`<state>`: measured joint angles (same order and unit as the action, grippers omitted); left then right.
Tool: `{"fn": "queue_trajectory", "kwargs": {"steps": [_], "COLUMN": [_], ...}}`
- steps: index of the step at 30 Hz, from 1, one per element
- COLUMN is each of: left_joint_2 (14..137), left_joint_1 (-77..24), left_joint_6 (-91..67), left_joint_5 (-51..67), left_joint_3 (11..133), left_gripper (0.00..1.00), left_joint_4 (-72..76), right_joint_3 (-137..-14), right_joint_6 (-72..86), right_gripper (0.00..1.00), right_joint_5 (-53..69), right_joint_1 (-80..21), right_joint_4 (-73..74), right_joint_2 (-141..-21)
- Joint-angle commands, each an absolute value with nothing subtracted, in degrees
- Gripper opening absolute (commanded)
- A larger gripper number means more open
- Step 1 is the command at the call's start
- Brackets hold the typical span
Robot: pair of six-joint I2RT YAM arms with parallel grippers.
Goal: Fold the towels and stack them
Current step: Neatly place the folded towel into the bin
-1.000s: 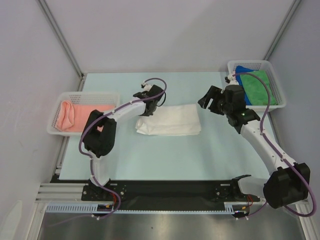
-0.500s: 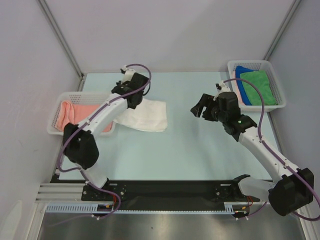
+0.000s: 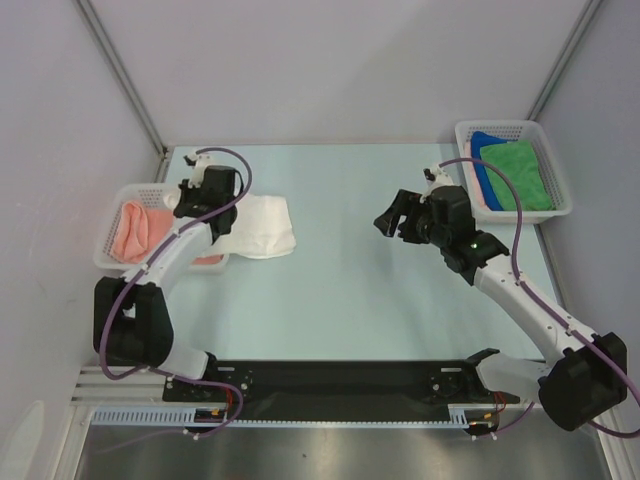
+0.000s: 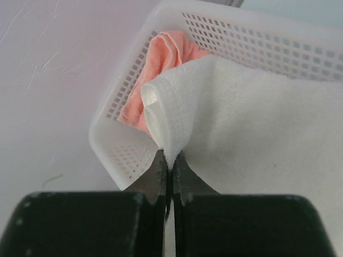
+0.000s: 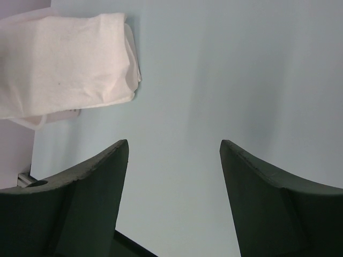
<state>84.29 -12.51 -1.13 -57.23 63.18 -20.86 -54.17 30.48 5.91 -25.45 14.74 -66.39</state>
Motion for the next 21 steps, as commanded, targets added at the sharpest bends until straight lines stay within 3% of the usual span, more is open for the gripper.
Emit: {"fn": "queue_trajectory", "kwargs": {"steps": [1,21], "left_joint_2": [80.51,93.33], "left_joint_1": [-9.24,8.34], "left_joint_6": [3.87,2.29], "left_joint_5": [-59.15,-47.99], "left_joint_3": [61.7,63.01], "left_gripper": [0.0,0.0], "left_joint_4": [-8.28,3.96], "right_joint_3": [-54.14,-54.32], "right_joint_6": [30.24,27.6], "right_gripper": [0.74,0.75], "right_joint_5": [6.5,8.88], "right_joint_1": [-25.84,-26.37], "right_joint_4": [12.3,13.97], "right_joint_2": [-66.45,-65.04]}}
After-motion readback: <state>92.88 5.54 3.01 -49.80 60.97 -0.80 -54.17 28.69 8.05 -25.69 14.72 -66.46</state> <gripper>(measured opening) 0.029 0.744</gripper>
